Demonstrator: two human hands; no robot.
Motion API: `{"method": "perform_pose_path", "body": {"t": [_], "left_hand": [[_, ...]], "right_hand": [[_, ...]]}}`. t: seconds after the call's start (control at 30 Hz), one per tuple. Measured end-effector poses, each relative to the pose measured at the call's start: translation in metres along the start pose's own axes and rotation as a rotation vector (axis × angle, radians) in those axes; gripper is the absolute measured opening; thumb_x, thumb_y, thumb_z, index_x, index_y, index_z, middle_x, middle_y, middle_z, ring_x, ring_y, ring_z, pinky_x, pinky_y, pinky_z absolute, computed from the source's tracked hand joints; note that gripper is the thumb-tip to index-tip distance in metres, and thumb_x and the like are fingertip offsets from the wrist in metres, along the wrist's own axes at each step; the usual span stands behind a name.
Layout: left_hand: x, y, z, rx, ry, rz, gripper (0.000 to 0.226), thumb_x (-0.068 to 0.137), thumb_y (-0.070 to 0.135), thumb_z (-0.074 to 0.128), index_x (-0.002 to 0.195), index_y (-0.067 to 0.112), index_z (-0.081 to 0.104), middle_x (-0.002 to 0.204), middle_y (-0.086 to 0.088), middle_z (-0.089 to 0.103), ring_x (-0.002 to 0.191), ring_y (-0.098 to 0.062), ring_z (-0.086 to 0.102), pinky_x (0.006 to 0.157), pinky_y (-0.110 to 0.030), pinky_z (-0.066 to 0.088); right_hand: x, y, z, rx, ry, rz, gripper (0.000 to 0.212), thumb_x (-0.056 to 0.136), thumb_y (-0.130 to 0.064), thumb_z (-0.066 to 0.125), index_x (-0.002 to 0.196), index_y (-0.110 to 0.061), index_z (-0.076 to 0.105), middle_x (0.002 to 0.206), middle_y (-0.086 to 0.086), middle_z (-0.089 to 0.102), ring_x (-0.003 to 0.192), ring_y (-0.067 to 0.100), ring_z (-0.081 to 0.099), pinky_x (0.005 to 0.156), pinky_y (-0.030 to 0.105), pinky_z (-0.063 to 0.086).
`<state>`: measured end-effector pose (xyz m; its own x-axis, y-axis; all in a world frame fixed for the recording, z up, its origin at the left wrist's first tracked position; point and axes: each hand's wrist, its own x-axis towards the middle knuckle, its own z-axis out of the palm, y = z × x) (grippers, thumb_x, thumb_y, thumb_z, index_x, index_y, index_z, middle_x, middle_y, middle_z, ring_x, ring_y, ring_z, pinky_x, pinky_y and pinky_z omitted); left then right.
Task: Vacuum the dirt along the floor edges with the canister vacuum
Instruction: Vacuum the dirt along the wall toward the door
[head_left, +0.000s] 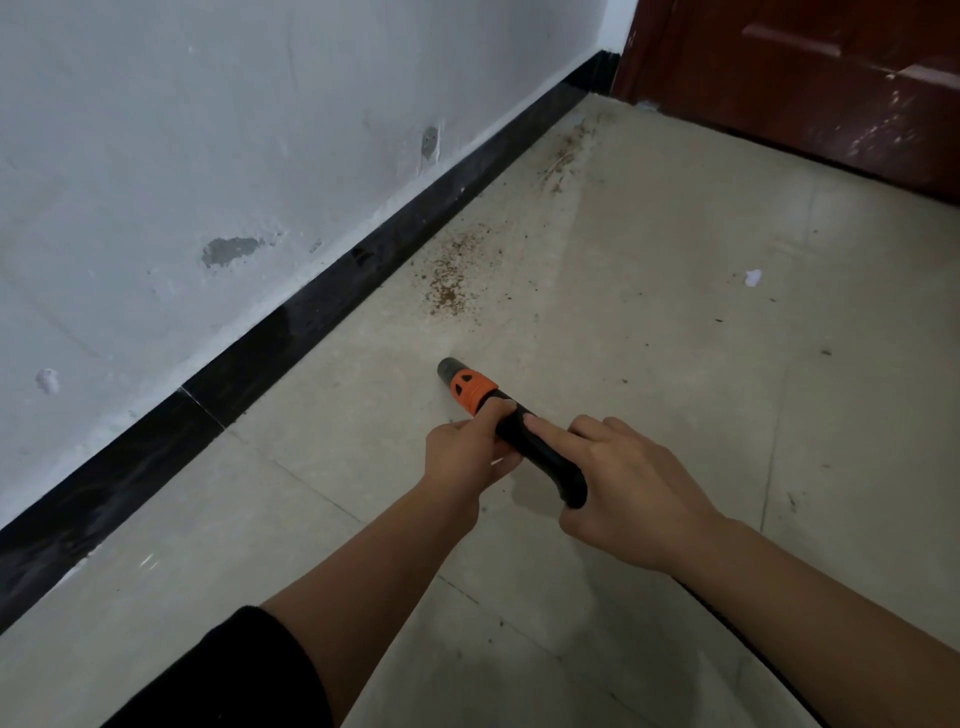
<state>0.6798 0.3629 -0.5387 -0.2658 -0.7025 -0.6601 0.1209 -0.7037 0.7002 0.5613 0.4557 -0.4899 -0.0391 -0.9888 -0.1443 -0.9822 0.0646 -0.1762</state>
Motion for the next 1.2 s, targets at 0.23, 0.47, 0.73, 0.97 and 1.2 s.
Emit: {"method": "perform_pose_path", "body": {"t": [0.23, 0.47, 0.73, 0.97, 1.2], "left_hand": [[0.007, -0.004, 0.022, 0.011, -0.046, -0.033, 0.023, 0.084, 0.019, 0.073, 0.089, -0.003, 0.067, 0.093, -0.021, 0.074, 0.089, -0.025, 0.073, 0.065, -0.025, 0.059], [0.009, -0.006, 0.045, 0.036, -0.11, -0.055, 0.023, 0.084, 0.018, 0.074, 0.091, -0.003, 0.066, 0.094, -0.021, 0.073, 0.09, -0.026, 0.073, 0.065, -0.025, 0.059], [0.005, -0.023, 0.057, 0.035, -0.187, -0.074, 0.025, 0.086, 0.017, 0.072, 0.099, -0.003, 0.066, 0.099, -0.019, 0.073, 0.093, -0.025, 0.073, 0.075, -0.028, 0.059], [-0.005, -0.033, 0.054, 0.037, -0.205, -0.085, 0.022, 0.086, 0.018, 0.071, 0.097, 0.0, 0.066, 0.1, -0.018, 0.073, 0.094, -0.024, 0.073, 0.073, -0.027, 0.058], [-0.02, -0.038, 0.023, -0.035, -0.117, -0.092, 0.017, 0.09, 0.019, 0.063, 0.096, 0.003, 0.067, 0.095, -0.015, 0.073, 0.086, -0.02, 0.072, 0.067, -0.025, 0.056]], "right_hand": [[-0.007, 0.015, -0.004, -0.02, 0.017, 0.063, 0.086, 0.084, -0.028, 0.058, 0.152, -0.038, 0.006, 0.098, -0.01, 0.036, 0.092, 0.015, 0.041, 0.067, 0.025, 0.04], [-0.018, 0.034, -0.004, -0.038, 0.055, 0.114, 0.088, 0.083, -0.03, 0.059, 0.152, -0.039, 0.003, 0.111, -0.007, 0.046, 0.096, 0.016, 0.043, 0.066, 0.026, 0.039], [-0.036, 0.047, -0.003, -0.042, 0.036, 0.139, 0.089, 0.082, -0.029, 0.058, 0.151, -0.041, 0.003, 0.107, -0.008, 0.047, 0.094, 0.016, 0.044, 0.066, 0.026, 0.041], [-0.05, 0.048, -0.001, -0.066, 0.01, 0.121, 0.086, 0.084, -0.031, 0.056, 0.152, -0.039, 0.003, 0.111, -0.009, 0.045, 0.089, 0.013, 0.037, 0.065, 0.023, 0.034], [-0.048, 0.026, 0.006, -0.062, -0.044, 0.001, 0.084, 0.08, -0.028, 0.058, 0.153, -0.034, 0.015, 0.11, -0.006, 0.051, 0.09, 0.018, 0.043, 0.068, 0.03, 0.042]]}}
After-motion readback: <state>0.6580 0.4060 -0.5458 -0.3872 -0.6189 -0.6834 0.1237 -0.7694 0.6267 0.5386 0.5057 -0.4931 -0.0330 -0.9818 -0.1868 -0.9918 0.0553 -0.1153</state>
